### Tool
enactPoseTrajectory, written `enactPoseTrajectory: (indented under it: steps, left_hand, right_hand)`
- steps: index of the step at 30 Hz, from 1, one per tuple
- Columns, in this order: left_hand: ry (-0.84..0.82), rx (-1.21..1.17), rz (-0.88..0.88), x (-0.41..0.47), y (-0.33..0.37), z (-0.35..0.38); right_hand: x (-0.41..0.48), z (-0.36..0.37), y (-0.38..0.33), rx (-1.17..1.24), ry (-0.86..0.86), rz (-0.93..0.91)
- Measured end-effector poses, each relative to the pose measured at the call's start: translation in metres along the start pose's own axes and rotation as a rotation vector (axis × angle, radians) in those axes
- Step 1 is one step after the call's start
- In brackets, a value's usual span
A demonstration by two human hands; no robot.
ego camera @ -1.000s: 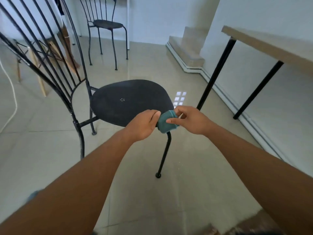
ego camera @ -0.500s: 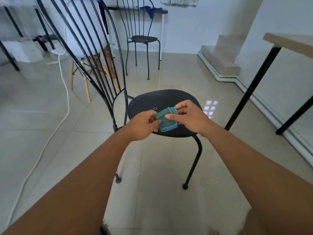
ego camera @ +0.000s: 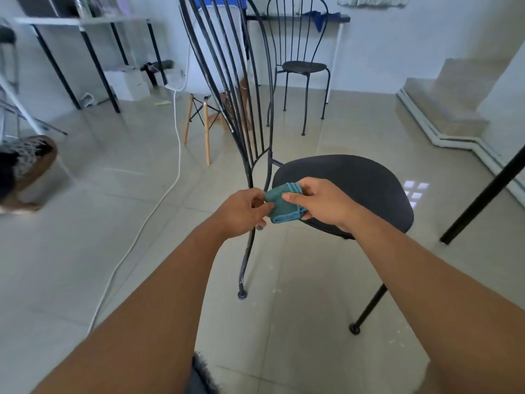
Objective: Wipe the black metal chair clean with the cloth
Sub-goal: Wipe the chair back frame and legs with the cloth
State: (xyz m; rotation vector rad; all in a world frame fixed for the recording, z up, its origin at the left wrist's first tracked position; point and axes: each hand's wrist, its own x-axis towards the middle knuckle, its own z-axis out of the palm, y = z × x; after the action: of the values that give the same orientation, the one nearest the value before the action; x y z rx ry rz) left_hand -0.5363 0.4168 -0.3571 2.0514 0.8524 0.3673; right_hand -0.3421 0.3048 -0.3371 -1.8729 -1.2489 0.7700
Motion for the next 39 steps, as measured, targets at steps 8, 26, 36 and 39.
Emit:
enactPoseTrajectory:
  steps: [8,26,36,39]
  left_hand:
    - [0.188,0.049,-0.017,-0.018,-0.04,-0.042]
    - [0.267,0.019,0.307,-0.012,0.008,-0.034]
    - [0.371,-0.046,0.345,-0.001,0.028,-0.028]
    - [0.317,0.11,0.382,-0.004,0.017,-0.032]
  right_hand:
    - [0.012,0.007,-0.006,-0.19,0.254,-0.054]
    - [0.01,0.055,0.018,-0.645,0.31,-0.069]
    - [0.026,0.081,0.023,-0.843,0.058,-0.322]
    - [0.029,0.075,0.025,-0.919,0.103,-0.281]
